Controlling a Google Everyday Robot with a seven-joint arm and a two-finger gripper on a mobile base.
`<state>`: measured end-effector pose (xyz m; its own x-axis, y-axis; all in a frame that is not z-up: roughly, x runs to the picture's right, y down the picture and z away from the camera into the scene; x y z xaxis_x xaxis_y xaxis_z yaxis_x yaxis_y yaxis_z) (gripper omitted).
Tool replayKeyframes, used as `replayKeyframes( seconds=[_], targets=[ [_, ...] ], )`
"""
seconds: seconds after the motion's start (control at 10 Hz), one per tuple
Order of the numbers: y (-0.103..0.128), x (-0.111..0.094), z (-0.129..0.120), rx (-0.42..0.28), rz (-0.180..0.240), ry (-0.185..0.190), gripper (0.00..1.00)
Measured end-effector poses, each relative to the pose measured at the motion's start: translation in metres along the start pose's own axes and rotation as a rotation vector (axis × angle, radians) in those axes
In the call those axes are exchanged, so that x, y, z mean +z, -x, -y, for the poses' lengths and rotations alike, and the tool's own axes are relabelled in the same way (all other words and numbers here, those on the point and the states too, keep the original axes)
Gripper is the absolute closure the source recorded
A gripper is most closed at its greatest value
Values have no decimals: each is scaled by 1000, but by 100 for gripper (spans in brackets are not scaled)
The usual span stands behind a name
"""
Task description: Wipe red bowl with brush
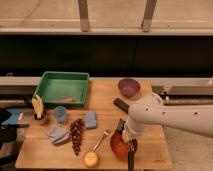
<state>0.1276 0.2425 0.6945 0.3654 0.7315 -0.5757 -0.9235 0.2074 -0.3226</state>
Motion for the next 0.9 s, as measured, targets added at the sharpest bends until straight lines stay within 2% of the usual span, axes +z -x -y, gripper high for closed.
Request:
replayKeyframes(
  seconds=[0.3, 0.5, 0.9],
  targets=[
    [-22, 5, 8, 38, -5, 8, 100],
    [-26, 9, 5, 39, 0, 11, 100],
    [-35, 3, 10, 66, 32, -13, 100]
  ],
)
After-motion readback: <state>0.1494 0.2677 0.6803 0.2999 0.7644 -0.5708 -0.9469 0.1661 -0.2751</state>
